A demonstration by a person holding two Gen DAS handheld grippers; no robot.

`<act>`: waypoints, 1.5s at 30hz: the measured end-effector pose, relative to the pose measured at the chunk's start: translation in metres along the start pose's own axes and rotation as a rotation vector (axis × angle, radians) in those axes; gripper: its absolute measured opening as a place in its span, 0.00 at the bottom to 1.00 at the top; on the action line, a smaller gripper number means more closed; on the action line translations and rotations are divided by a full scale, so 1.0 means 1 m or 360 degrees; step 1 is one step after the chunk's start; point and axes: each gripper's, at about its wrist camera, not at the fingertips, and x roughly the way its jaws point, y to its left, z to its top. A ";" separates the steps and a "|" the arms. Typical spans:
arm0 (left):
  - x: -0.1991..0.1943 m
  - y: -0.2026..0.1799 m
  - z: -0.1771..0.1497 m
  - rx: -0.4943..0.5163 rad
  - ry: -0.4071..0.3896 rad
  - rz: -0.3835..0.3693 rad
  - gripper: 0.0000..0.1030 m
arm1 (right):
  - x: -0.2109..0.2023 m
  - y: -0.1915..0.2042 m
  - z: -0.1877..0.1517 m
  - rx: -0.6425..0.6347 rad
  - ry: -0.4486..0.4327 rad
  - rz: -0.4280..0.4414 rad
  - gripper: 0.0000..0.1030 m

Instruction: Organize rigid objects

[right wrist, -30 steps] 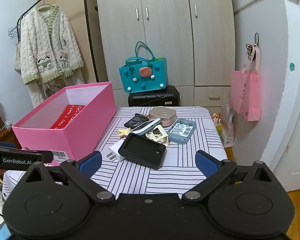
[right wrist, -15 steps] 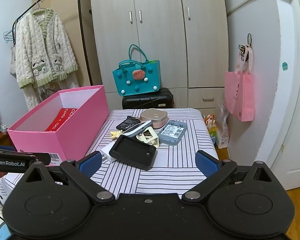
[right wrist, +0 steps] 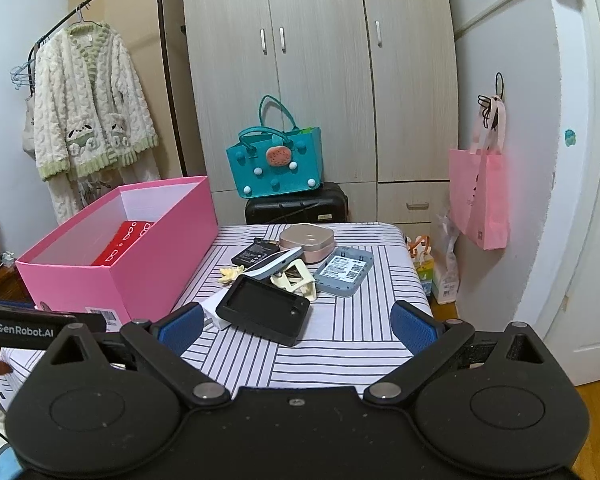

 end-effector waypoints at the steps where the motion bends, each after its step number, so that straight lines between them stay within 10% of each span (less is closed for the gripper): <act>1: 0.000 0.000 0.000 -0.0002 -0.0008 0.0011 0.98 | 0.000 0.000 0.000 -0.0002 0.0001 0.0004 0.98; 45: 0.001 0.007 0.000 -0.0032 -0.0019 0.0051 0.99 | -0.001 0.015 0.004 0.0000 0.0003 0.0186 0.98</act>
